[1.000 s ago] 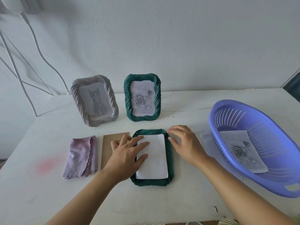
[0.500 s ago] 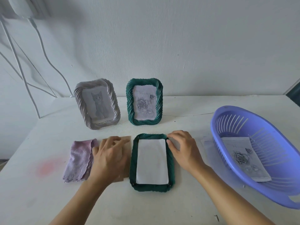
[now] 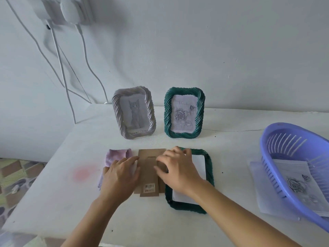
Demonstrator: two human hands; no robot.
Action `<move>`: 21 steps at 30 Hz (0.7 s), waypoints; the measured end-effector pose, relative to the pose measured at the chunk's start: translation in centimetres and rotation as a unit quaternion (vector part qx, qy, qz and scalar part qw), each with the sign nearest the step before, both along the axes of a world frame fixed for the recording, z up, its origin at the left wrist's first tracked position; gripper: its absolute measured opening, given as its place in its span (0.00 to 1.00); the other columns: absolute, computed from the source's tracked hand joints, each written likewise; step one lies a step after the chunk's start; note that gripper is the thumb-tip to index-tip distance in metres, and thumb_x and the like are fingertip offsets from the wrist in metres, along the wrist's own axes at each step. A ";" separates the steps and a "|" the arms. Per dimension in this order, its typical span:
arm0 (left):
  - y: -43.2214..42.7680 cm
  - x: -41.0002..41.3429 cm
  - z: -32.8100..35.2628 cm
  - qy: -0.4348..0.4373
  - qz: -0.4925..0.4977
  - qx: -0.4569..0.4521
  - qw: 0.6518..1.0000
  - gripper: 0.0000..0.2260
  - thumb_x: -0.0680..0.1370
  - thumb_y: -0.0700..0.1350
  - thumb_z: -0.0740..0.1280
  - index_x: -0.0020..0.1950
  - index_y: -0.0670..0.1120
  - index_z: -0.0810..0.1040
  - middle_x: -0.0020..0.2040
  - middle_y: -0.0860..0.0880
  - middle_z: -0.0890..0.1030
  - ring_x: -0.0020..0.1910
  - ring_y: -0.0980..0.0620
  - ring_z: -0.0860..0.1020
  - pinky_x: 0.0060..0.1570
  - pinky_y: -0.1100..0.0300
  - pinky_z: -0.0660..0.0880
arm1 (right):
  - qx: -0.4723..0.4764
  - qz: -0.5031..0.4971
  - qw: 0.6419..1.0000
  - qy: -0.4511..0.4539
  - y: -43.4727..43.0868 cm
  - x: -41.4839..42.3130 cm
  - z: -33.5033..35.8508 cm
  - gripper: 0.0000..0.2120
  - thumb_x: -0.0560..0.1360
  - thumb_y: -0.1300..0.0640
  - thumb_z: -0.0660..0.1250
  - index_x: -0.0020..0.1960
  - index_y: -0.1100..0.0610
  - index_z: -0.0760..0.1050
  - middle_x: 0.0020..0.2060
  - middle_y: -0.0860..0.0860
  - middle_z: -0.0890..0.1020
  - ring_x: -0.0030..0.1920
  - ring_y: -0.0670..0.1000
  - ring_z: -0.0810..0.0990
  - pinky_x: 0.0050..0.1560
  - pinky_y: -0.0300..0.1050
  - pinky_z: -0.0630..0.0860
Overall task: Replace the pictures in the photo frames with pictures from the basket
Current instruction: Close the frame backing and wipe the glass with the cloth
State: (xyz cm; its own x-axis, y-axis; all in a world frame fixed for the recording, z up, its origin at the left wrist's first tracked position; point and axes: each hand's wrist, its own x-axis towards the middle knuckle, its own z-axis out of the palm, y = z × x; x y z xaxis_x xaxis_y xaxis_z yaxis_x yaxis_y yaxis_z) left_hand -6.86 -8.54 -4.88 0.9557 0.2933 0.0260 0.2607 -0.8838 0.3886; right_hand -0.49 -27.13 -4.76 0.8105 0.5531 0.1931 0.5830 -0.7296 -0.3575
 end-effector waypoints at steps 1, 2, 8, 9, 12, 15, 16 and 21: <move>0.1 -0.1 0.1 0.001 -0.005 0.001 1.000 0.13 0.80 0.51 0.62 0.63 0.58 0.78 0.48 0.54 0.82 0.53 0.47 0.77 0.51 0.51 0.65 | -0.023 -0.006 1.000 0.001 0.6 -0.1 -0.1 0.16 0.78 0.41 0.60 0.56 0.49 0.79 0.51 0.45 0.80 0.56 0.51 0.72 0.56 0.55 0.63; 0.1 -0.1 0.2 -0.002 -0.008 -0.002 1.000 0.13 0.80 0.51 0.63 0.63 0.57 0.78 0.47 0.53 0.83 0.53 0.46 0.77 0.52 0.51 0.66 | -0.043 -0.017 0.999 0.000 1.0 -0.2 -0.1 0.16 0.78 0.41 0.59 0.57 0.49 0.78 0.52 0.46 0.80 0.57 0.52 0.71 0.57 0.56 0.63; 0.1 0.1 0.7 -0.005 -0.016 -0.045 0.999 0.14 0.79 0.52 0.65 0.65 0.57 0.78 0.46 0.54 0.83 0.51 0.50 0.78 0.55 0.51 0.70 | -0.087 -0.056 0.994 -0.019 2.3 -0.6 -0.4 0.17 0.79 0.42 0.58 0.54 0.51 0.79 0.53 0.48 0.79 0.57 0.53 0.71 0.55 0.57 0.60; 0.1 0.1 0.8 -0.003 -0.019 -0.054 0.998 0.15 0.79 0.52 0.65 0.65 0.57 0.78 0.45 0.55 0.82 0.51 0.50 0.78 0.56 0.50 0.70 | -0.085 -0.059 0.995 -0.013 2.4 -0.6 -0.5 0.17 0.79 0.41 0.58 0.54 0.51 0.80 0.54 0.47 0.79 0.57 0.53 0.70 0.55 0.57 0.60; -0.2 0.2 1.0 0.005 -0.009 -0.103 0.995 0.15 0.78 0.50 0.68 0.65 0.57 0.79 0.41 0.59 0.78 0.49 0.51 0.77 0.58 0.48 0.71 | -0.073 -0.068 0.995 0.005 2.5 -0.7 -0.6 0.18 0.78 0.41 0.59 0.55 0.51 0.81 0.56 0.46 0.77 0.59 0.52 0.69 0.58 0.57 0.59; -0.4 0.7 1.1 0.018 0.036 -0.193 0.980 0.17 0.77 0.48 0.68 0.65 0.58 0.79 0.40 0.59 0.77 0.45 0.54 0.77 0.59 0.47 0.74 | -0.063 -0.074 0.995 0.014 2.7 -0.9 -0.6 0.19 0.77 0.39 0.60 0.55 0.50 0.81 0.57 0.46 0.76 0.61 0.52 0.68 0.59 0.57 0.59; -0.5 0.8 1.1 0.020 0.048 -0.217 0.975 0.17 0.77 0.47 0.68 0.66 0.57 0.78 0.42 0.59 0.79 0.47 0.55 0.77 0.59 0.48 0.74 | -0.062 -0.076 0.995 0.013 2.8 -1.0 -0.6 0.19 0.77 0.39 0.60 0.55 0.51 0.81 0.57 0.46 0.76 0.61 0.53 0.69 0.58 0.56 0.59; -0.5 0.9 1.6 0.026 0.056 -0.254 0.965 0.22 0.74 0.49 0.61 0.68 0.55 0.76 0.46 0.64 0.80 0.49 0.56 0.79 0.59 0.47 0.75 | -0.073 -0.094 0.993 0.018 3.4 -1.2 -0.1 0.18 0.77 0.37 0.60 0.56 0.49 0.77 0.52 0.47 0.78 0.58 0.54 0.70 0.55 0.55 0.60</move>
